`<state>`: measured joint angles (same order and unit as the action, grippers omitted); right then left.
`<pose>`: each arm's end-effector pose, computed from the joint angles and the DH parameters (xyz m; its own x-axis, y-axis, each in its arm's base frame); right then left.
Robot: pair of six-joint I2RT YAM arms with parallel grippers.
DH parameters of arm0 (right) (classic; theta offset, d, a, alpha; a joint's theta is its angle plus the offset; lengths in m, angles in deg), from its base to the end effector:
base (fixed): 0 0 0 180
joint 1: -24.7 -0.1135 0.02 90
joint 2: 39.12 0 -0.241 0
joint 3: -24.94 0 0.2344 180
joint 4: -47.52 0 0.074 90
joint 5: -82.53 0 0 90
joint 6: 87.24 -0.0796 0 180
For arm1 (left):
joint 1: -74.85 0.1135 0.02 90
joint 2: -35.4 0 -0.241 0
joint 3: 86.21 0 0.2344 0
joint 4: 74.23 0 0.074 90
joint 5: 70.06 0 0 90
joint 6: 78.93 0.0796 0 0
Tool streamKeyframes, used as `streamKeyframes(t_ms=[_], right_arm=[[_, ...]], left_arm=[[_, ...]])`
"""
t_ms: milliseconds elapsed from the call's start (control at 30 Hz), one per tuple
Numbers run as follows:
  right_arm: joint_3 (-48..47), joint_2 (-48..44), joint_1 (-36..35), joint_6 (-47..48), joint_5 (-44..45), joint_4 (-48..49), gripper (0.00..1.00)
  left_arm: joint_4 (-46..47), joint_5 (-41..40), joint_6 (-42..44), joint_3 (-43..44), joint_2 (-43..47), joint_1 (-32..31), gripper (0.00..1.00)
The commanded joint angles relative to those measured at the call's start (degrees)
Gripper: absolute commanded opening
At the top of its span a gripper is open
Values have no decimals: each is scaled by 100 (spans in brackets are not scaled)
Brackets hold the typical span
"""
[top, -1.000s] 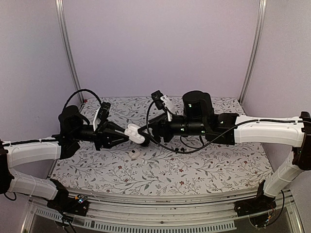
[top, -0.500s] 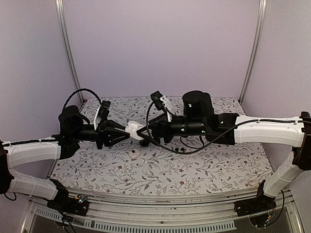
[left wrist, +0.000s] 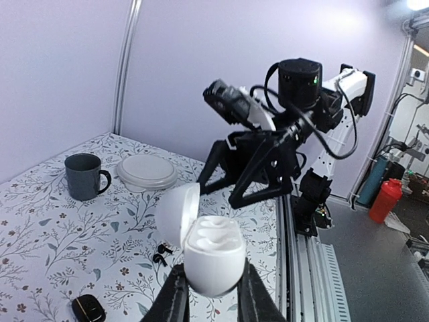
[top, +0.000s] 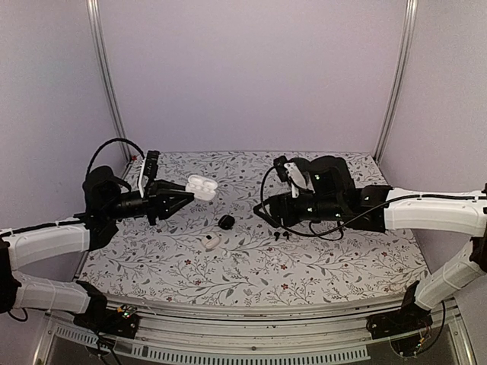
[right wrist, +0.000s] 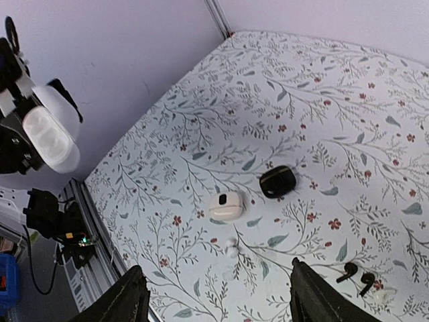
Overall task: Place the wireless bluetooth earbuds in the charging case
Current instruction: Pick up the left earbud from the center of the board.
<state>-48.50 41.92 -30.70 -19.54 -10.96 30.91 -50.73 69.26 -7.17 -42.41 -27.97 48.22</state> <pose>0.1975 0.2948 0.2576 -0.5392 -0.1146 -0.8344 -0.7010 0.6102 0.3692 0.2040 -0.1698 0.2590 -0.2449 -0.1054 -0.9638 0.9390 0.2217 -0.2629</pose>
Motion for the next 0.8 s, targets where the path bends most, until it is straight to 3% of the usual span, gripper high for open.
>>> streamKeyframes(t_ms=[0,167,433,767], right_arm=[[461,298,-25,-691,290,-756,66],[760,753,-121,-1166,269,-1085,53],[161,1752,-216,-1728,358,-1739,39],[-327,2357,-197,-1927,620,-1985,41]], left_arm=[[179,-167,80,-65,175,155,0],[191,-128,163,-89,276,196,0],[198,-27,292,-119,284,220,0],[222,62,299,-197,329,242,0]])
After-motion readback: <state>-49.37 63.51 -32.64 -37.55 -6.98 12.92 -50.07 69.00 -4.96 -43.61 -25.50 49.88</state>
